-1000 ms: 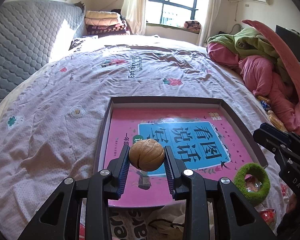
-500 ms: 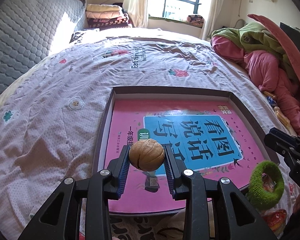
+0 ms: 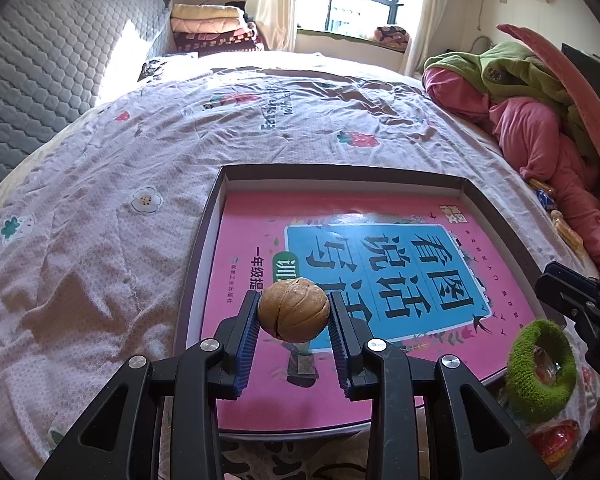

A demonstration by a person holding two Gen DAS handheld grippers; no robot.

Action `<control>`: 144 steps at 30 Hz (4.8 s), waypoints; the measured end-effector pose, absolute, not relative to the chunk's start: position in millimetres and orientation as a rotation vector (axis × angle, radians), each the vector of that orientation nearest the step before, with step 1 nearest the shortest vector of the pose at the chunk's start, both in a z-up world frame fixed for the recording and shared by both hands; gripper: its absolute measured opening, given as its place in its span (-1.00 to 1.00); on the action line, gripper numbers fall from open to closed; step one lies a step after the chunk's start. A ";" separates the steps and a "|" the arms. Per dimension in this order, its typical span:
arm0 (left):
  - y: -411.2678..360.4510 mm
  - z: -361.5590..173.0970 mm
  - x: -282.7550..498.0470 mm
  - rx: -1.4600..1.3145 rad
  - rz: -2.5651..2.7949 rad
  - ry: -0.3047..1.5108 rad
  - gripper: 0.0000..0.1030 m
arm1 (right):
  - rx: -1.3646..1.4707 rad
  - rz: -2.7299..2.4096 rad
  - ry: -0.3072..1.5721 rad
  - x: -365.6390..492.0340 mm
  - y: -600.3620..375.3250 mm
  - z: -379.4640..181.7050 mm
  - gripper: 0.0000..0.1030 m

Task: Organize objects
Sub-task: 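Lower the walnut onto the pink workbook and open the left gripper, then withdraw both grippers from the tray back toward the remaining objects, then grasp the white mesh bag with the left gripper while the right grasps the wrapped Kinder egg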

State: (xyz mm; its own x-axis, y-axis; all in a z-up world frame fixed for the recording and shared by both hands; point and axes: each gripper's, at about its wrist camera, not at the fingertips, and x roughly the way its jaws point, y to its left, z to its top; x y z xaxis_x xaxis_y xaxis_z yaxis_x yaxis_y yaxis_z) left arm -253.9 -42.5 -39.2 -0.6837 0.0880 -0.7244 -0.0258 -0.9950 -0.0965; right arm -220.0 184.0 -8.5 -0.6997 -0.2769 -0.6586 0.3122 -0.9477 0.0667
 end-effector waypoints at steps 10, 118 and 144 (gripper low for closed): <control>-46.1 -43.5 -262.2 -1.242 2.831 -0.153 -0.03 | 1.086 -2.624 0.100 -233.7 179.2 -27.4 -0.51; -33.9 41.2 -67.5 -1.041 2.878 -0.085 0.47 | 0.891 -2.752 0.133 -72.9 191.2 36.5 0.52; -30.0 19.8 -53.5 -1.116 2.819 -0.073 0.47 | 1.032 -2.715 0.173 -60.6 190.8 3.7 0.55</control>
